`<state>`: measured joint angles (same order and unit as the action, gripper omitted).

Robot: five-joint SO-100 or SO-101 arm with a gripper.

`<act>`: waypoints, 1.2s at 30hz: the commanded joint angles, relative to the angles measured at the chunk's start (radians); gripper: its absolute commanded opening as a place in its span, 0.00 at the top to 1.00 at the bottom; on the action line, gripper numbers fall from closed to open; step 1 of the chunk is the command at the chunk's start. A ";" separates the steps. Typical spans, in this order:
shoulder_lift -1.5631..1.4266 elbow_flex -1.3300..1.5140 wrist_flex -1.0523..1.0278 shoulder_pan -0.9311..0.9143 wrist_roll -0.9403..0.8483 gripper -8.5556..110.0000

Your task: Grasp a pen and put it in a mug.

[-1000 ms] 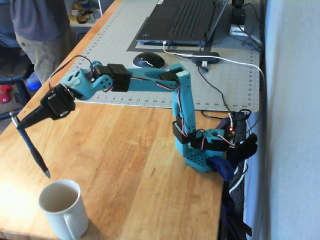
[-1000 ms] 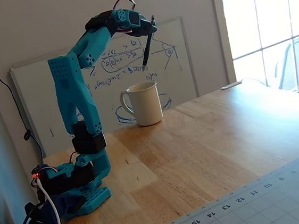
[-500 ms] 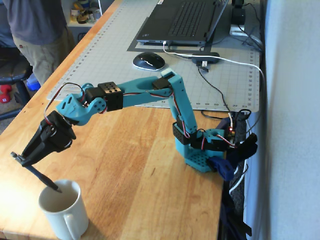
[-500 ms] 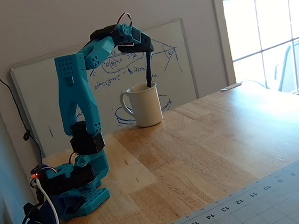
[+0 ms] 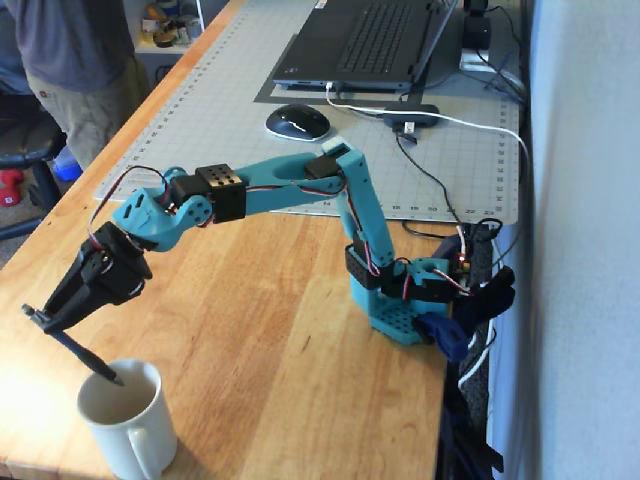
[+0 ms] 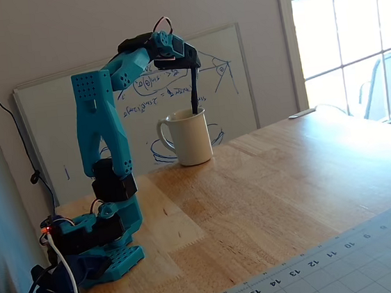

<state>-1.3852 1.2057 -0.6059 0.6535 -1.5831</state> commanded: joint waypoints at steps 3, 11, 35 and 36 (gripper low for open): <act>-0.028 -0.078 0.032 0.002 -0.002 0.85; -0.086 -0.064 0.023 -0.006 0.017 0.87; -0.270 0.060 -0.344 -0.413 1.315 0.93; -0.296 0.089 -0.393 -0.436 1.315 0.93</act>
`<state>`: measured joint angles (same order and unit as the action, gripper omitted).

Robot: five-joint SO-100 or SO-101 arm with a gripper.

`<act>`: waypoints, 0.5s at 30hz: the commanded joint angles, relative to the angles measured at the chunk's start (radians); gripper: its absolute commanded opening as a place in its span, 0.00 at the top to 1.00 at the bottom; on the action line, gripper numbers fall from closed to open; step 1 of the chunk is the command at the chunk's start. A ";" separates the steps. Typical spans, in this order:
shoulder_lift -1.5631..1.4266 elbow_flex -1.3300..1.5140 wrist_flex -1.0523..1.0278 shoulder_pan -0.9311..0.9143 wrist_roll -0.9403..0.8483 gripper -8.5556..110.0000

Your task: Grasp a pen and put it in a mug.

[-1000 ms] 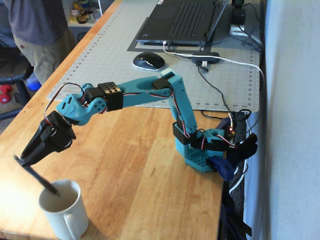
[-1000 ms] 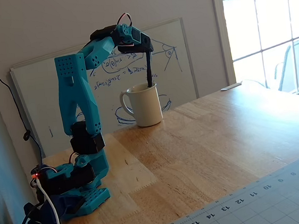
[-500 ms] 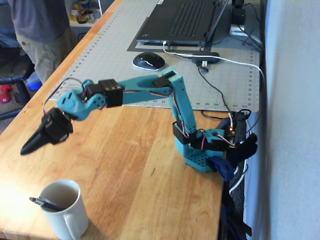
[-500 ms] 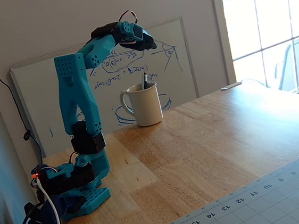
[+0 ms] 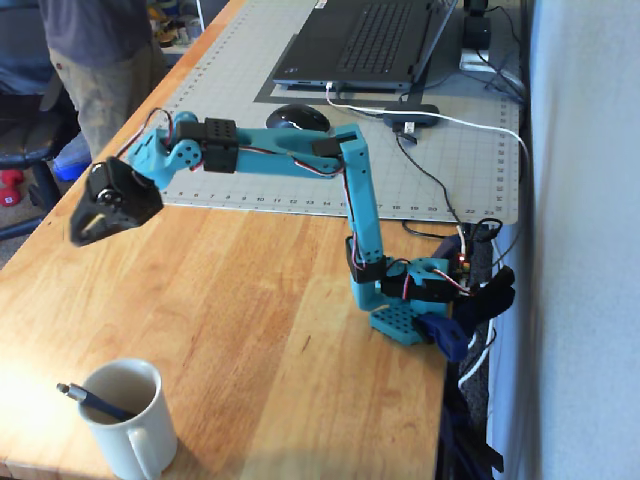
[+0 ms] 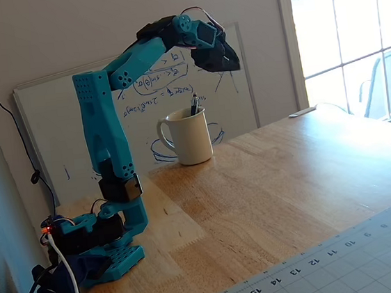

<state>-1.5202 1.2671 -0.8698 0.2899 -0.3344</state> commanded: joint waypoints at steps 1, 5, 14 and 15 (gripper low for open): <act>-0.192 0.064 -0.167 -0.094 0.067 0.93; -0.324 0.232 -0.282 -0.164 0.075 0.93; -0.684 0.781 -0.298 -0.291 0.060 0.93; -0.723 0.833 -0.291 -0.302 0.060 0.93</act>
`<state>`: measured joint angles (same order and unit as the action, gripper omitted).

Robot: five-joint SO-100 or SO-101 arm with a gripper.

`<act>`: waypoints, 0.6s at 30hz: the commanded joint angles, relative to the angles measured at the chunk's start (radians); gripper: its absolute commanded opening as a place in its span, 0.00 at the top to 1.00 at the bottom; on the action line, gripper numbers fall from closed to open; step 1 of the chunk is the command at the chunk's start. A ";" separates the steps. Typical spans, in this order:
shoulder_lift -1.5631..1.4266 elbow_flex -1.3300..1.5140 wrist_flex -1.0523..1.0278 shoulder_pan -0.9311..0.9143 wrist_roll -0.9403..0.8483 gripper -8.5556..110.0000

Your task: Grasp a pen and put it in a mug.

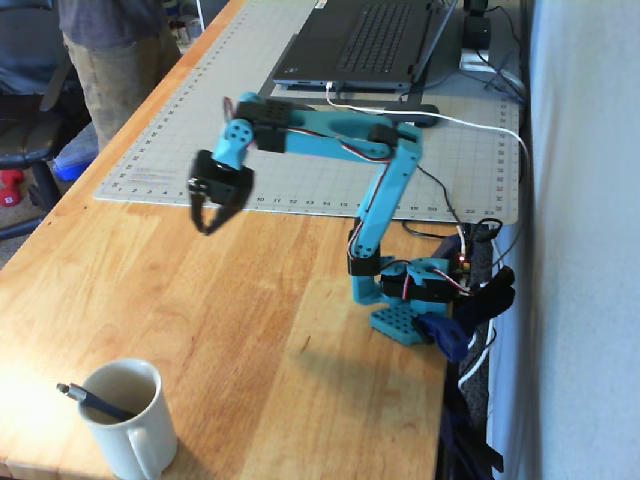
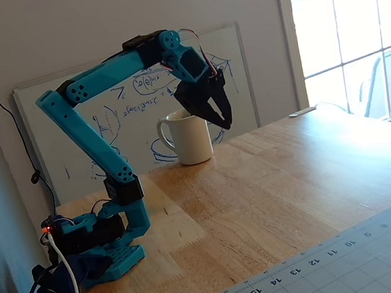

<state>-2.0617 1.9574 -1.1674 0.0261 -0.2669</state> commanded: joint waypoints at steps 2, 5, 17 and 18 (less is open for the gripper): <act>-0.255 0.256 0.032 -0.054 -0.008 0.93; -0.380 0.423 0.067 -0.060 -0.008 0.93; -0.796 0.985 0.256 -0.061 -0.008 0.92; -0.830 1.009 0.255 -0.061 -0.006 0.92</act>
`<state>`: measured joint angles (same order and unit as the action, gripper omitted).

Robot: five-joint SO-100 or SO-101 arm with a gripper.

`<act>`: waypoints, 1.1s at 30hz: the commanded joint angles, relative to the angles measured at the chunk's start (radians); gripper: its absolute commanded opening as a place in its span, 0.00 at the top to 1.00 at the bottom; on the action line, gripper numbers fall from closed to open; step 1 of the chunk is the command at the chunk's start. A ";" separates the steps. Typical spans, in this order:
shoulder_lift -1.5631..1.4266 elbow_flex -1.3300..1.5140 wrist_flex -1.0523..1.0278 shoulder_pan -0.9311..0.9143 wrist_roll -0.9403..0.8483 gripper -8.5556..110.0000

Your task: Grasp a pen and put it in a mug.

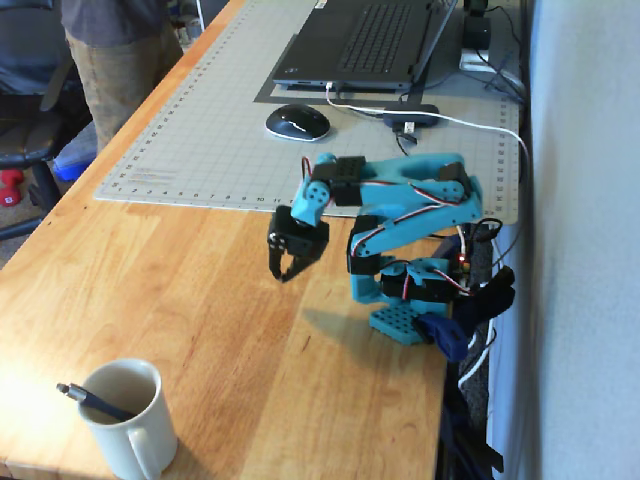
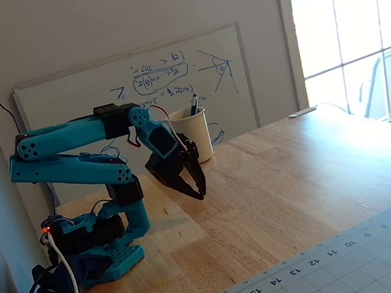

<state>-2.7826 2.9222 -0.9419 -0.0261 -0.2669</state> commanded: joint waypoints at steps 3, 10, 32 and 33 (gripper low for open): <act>-0.230 0.118 0.018 -0.009 0.005 0.92; -0.459 0.216 -0.133 -0.009 -0.003 0.93; -0.566 0.213 -0.192 -0.002 0.002 0.92; -0.566 0.213 -0.192 -0.002 0.002 0.92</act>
<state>-3.3241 3.1554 -1.1290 -0.0261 -0.2669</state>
